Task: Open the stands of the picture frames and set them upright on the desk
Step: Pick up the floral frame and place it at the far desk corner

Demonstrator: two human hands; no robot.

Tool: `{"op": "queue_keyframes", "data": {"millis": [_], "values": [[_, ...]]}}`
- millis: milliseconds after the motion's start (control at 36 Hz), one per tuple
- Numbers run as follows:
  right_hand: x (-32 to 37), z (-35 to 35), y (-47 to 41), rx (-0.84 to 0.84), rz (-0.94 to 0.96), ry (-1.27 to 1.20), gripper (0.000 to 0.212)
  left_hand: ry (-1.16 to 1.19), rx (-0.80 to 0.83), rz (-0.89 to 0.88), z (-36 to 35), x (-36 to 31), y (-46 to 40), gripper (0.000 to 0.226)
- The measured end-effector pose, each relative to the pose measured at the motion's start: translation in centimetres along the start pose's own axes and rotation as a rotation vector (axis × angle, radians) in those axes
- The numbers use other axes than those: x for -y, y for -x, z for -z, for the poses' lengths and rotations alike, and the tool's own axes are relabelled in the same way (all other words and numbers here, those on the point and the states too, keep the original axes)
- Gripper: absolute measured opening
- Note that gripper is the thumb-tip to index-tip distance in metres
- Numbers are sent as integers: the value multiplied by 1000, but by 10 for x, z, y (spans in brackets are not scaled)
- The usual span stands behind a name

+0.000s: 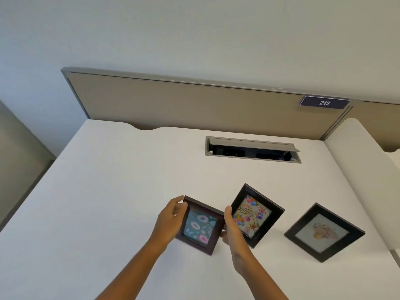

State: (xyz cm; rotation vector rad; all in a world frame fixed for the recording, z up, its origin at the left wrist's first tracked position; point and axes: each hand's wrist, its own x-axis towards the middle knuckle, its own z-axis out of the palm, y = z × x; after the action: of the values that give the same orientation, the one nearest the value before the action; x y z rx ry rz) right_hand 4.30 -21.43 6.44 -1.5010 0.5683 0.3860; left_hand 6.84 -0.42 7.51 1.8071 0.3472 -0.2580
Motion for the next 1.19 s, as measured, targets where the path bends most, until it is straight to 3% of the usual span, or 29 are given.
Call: {"op": "queue_keyframes", "data": {"millis": [167, 278, 417, 528, 722, 806, 1000, 1194], "values": [[-4, -5, -4, 11, -15, -90, 53, -34, 79, -69, 9, 10, -3, 26], [-3, -7, -6, 22, -58, -127, 81, -77, 132, -102, 12, 17, -8, 31], [3, -9, -4, 59, -94, -153, 81, -104, 121, -129, 14, 21, -15, 27], [6, -12, 0, 90, -63, -130, 94, -92, 114, -149, 20, 23, -15, 29], [24, -25, 10, 148, 63, -32, 68, -23, 4, -313, 44, 23, -1, 36], [37, -37, 12, 231, 234, 142, 73, 2, -56, -394, 59, 21, 4, 30], [54, -66, 3, 292, 520, 317, 40, -46, -244, -574, 97, 18, 13, 31], [71, -110, -1, 322, 511, 318, 40, -38, -365, -555, 130, 19, 15, 29]]}}
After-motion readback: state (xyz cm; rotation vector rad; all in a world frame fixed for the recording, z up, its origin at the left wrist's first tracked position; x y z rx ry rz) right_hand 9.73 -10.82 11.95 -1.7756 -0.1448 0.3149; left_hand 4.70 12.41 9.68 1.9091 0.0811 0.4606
